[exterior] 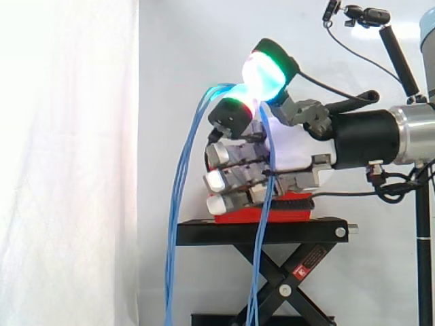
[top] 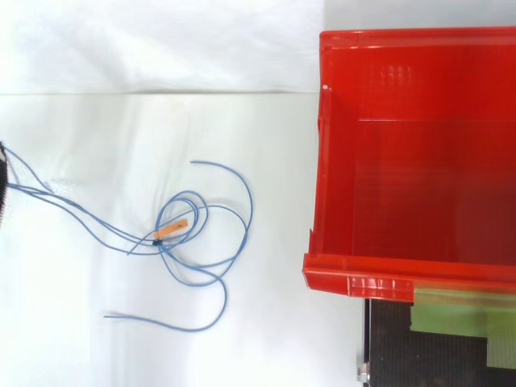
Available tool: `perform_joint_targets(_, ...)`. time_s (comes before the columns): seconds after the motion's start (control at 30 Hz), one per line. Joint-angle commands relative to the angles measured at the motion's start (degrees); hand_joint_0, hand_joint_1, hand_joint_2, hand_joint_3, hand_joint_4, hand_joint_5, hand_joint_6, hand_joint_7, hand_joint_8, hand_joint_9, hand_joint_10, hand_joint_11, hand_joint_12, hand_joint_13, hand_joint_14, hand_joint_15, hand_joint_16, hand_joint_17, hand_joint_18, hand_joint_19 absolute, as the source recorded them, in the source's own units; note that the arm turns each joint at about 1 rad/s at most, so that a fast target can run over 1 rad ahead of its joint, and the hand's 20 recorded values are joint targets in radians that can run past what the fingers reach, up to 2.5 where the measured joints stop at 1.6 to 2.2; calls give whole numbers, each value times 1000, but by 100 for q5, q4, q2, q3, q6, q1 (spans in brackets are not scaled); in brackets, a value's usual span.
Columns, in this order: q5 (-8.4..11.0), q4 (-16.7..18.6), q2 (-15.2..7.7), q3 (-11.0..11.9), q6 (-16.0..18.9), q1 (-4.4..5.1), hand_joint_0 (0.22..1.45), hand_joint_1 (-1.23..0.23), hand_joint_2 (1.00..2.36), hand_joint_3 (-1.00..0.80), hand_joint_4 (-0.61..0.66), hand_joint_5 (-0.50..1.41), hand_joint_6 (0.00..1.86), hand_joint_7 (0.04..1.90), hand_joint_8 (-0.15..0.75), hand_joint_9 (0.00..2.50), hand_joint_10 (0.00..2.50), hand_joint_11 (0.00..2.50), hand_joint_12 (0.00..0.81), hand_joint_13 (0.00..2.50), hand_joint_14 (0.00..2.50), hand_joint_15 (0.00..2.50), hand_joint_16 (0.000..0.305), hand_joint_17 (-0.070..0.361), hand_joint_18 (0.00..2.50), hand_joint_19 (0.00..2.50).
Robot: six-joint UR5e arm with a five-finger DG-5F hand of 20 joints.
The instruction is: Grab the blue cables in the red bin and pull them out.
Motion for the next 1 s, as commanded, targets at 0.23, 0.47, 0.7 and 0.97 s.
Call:
perform_joint_targets(0.23, -261, 294, 0, 0, -1327, -65, 909, -851, 1000, -1000, 33, 640, 1067, 503, 256, 871, 21, 776, 336, 722, 17, 460, 40, 90, 496, 451)
perform_joint_targets(0.47, -261, 277, 0, 0, -1327, -74, 908, -852, 1000, -1000, 27, 641, 1057, 510, 250, 868, 22, 775, 337, 722, 17, 460, 40, 90, 495, 449)
perform_joint_targets(0.7, -269, 277, 0, 0, -1327, -74, 905, -850, 1000, -1000, 36, 644, 1006, 509, 254, 870, 21, 778, 340, 728, 17, 461, 40, 90, 496, 451)
perform_joint_targets(0.97, -322, 312, 0, 0, -1697, -65, 903, -850, 1000, -1000, 28, 644, 982, 515, 253, 863, 21, 780, 339, 729, 18, 453, 40, 91, 501, 447)
